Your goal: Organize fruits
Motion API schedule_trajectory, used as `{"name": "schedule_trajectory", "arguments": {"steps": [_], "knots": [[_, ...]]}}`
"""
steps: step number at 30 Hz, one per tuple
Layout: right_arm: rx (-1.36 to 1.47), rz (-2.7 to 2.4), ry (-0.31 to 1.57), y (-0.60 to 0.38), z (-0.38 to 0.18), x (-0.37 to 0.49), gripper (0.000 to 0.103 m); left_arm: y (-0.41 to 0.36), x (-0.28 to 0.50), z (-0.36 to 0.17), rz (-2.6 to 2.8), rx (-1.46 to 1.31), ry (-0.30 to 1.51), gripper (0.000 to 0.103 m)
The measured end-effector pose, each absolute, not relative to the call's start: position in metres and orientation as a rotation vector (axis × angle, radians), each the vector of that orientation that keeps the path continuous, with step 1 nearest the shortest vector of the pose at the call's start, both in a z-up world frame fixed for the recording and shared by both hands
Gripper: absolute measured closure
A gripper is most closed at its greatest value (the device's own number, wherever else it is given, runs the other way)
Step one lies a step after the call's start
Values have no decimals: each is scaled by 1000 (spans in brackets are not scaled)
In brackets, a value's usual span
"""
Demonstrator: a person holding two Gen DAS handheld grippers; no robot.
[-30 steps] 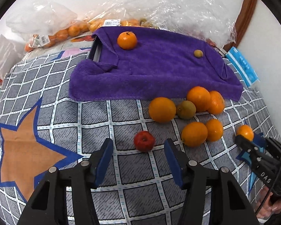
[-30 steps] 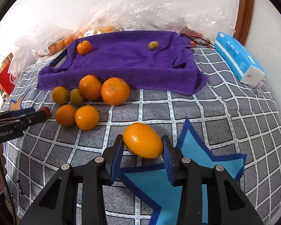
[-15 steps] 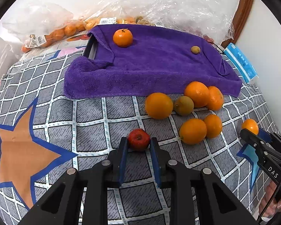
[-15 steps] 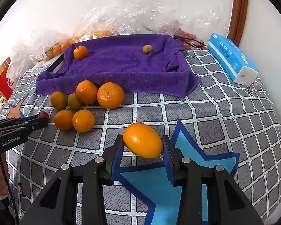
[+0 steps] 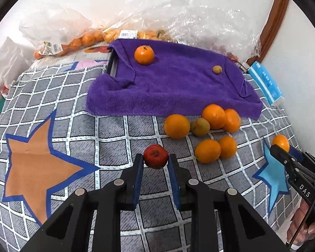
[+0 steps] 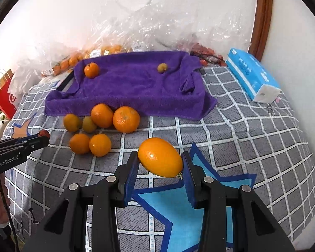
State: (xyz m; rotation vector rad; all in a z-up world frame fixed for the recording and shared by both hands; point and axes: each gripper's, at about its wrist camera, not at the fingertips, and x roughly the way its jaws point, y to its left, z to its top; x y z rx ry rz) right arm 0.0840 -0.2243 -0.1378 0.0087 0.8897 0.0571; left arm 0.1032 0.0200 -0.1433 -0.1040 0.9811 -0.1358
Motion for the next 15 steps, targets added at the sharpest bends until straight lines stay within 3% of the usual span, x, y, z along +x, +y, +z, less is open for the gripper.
{"name": "schedule_trajectory", "arguments": {"steps": [15], "knots": [[18, 109, 821, -212, -101, 77, 63, 26, 84, -106, -115, -132, 932, 80]]}}
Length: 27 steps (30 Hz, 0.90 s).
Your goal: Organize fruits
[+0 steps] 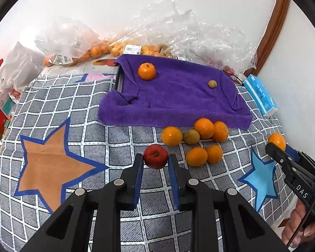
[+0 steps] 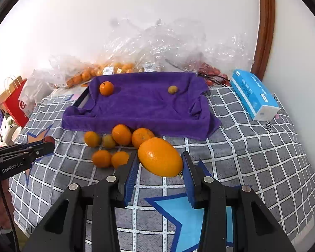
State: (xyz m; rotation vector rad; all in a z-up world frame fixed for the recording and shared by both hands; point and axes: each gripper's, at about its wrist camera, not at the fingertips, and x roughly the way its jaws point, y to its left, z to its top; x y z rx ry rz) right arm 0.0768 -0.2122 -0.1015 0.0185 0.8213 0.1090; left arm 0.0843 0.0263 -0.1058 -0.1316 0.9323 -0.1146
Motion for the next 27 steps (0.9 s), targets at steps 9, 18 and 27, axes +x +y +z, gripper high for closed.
{"name": "schedule_trajectory", "arguments": {"steps": [9, 18, 27], "knots": [[4, 117, 783, -205, -79, 84, 63, 31, 86, -83, -116, -141, 894, 80], [14, 104, 750, -205, -60, 95, 63, 31, 96, -63, -133, -141, 862, 80], [6, 97, 742, -205, -50, 111, 63, 34, 112, -53, -131, -145, 846, 80]]}}
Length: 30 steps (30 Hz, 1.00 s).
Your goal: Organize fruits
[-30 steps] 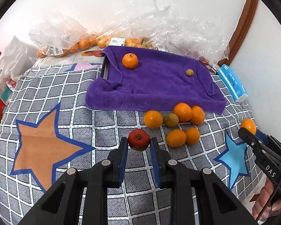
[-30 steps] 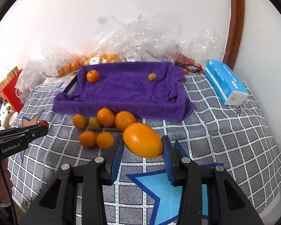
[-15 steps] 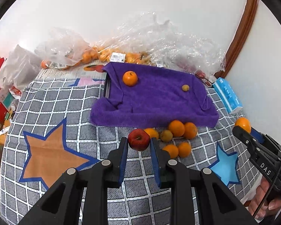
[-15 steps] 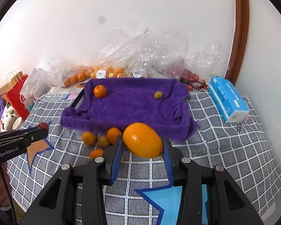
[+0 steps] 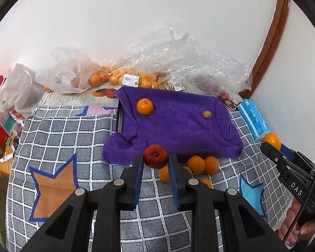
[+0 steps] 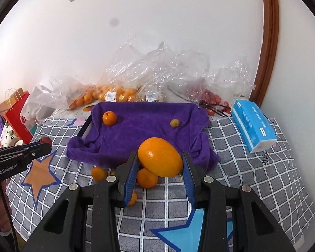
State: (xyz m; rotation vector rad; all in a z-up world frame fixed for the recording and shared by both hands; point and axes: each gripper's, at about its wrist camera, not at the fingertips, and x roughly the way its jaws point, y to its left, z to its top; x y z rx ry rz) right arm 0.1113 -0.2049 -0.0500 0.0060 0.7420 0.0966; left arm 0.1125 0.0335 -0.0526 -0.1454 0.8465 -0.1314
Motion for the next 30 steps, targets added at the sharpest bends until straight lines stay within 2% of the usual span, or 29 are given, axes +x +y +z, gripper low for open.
{"name": "schedule_trajectory", "arguments": {"steps": [30], "knots": [[22, 81, 718, -212, -39, 153, 63, 35, 158, -40, -143, -129, 830, 80]]}}
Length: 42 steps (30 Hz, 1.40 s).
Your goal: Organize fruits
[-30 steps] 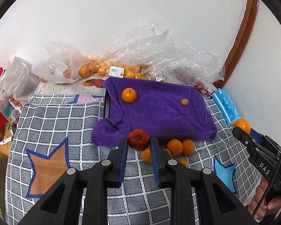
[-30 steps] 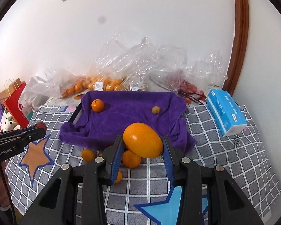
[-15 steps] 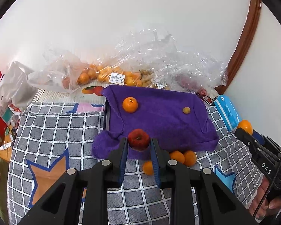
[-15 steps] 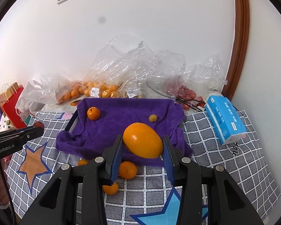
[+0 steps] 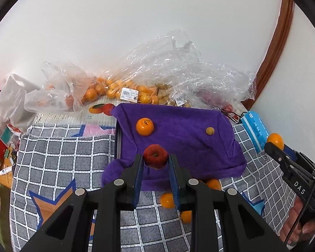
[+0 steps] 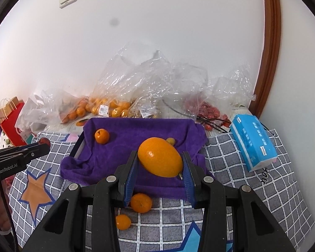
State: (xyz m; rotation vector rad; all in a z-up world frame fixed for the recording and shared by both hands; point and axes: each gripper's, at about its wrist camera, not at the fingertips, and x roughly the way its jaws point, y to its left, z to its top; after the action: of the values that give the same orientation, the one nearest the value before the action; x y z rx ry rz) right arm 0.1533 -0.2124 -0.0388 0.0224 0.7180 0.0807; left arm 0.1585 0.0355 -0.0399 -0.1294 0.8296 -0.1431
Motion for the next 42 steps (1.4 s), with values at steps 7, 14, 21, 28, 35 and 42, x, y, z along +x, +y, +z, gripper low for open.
{"name": "schedule_trajectory", "arguments": {"steps": [7, 14, 21, 28, 35, 42], "knots": [[28, 81, 718, -213, -39, 160, 63, 36, 166, -38, -138, -126, 828, 80], [39, 87, 716, -215, -41, 172, 63, 34, 174, -35, -130, -116, 824, 80], [40, 85, 723, -219, -46, 180, 63, 33, 183, -38, -126, -119, 828, 80], [40, 77, 736, -224, -54, 195, 63, 31, 201, -46, -126, -120, 848, 80], [36, 68, 752, -226, -63, 213, 63, 31, 220, -57, -126, -126, 870, 80], [20, 62, 769, -224, -72, 230, 63, 40, 238, -71, -111, -146, 897, 80]]}}
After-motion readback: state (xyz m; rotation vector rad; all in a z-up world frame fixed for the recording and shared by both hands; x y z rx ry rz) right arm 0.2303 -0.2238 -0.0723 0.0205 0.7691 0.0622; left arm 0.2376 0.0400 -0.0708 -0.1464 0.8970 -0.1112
